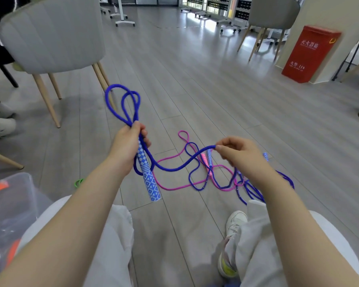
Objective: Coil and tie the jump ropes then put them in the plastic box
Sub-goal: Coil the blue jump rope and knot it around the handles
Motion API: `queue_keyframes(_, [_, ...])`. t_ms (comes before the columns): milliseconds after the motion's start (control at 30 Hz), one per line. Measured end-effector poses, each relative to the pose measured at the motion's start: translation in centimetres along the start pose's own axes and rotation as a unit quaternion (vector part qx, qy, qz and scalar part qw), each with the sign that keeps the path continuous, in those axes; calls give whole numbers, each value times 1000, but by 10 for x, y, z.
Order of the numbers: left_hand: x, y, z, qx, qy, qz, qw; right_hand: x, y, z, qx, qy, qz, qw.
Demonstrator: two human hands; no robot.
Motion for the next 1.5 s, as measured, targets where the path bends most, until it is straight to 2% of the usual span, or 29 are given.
queue_keyframes(100, [-19,0,22,144,-79,35,986,-1,-5,21,36,-19,-19,999])
queue_keyframes(200, [-40,-4,43,212,-175,25,961,-3,-8,41,35,-52,-38,997])
queue_keyframes(300, [-53,-11,56,225,-236,-2,946,-4,-10,51,3,-67,-78,995])
queue_keyframes(400, [-58,-19,65,192,-273,-42,942,-5,-11,56,-10,-61,-106,992])
queue_keyframes(533, [-65,-22,70,144,-311,-94,935,-3,-9,54,-18,-18,-116,993])
queue_keyframes(667, [-70,-26,70,169,-354,-102,914,-3,-7,47,-31,7,-109,994])
queue_keyframes(833, [-63,-17,68,172,-332,-51,926,-2,-4,43,-96,3,-94,991])
queue_keyframes(967, [-51,-6,61,63,-293,-32,953,4,-5,24,-87,16,-83,993])
queue_keyframes(1100, [-17,3,37,-86,-178,-38,980,8,-3,-2,-98,49,-63,992])
queue_keyframes(1267, [8,2,-4,-254,-18,-66,965,8,-1,-21,-102,88,-49,990])
queue_keyframes(1367, [12,-7,-9,-248,12,-88,965,9,3,-13,-94,82,-36,992])
queue_keyframes(1500, [4,-22,10,-123,-46,-132,982,7,1,9,-16,65,-36,997])
Point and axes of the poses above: each hand's wrist, its own x-axis towards the middle knuckle, its own z-axis out of the palm, y = z × x, the point moved 6 cm from there along x, towards the middle knuckle, and after that the axes turned 8 degrees about x, right-handed, at the moved point
